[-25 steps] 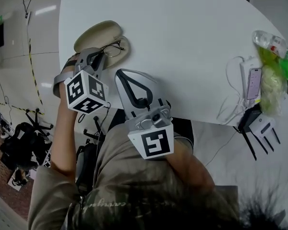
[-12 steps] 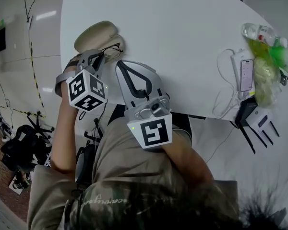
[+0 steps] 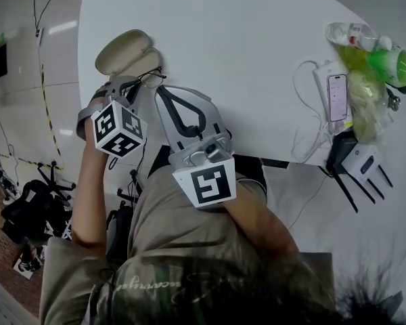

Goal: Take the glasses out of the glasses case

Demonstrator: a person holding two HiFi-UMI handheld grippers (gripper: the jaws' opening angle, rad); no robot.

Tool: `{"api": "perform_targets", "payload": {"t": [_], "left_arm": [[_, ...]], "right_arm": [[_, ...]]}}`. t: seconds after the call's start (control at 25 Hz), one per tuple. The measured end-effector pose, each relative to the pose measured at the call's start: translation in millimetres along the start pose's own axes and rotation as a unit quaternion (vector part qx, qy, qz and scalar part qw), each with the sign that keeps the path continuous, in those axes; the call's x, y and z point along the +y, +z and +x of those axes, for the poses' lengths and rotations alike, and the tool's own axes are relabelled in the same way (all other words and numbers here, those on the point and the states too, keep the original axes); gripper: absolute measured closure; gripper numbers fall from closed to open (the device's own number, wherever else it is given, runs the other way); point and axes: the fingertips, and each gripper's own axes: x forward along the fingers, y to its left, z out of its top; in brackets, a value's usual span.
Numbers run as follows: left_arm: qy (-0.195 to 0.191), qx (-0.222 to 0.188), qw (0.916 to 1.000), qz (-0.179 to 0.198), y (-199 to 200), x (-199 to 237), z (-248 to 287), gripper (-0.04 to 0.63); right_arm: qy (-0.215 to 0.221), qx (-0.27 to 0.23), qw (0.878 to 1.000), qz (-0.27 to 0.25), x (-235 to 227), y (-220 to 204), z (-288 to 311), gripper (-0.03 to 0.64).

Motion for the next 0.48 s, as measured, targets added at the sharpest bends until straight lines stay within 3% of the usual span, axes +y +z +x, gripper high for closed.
{"api": "perform_targets", "payload": {"t": [0.48], "left_arm": [[0.003,0.018,0.9998,-0.001,2,-12,4,0.566]], "right_arm": [[-0.003,0.011,1.000,0.009,-15,-9,-15,0.604]]}}
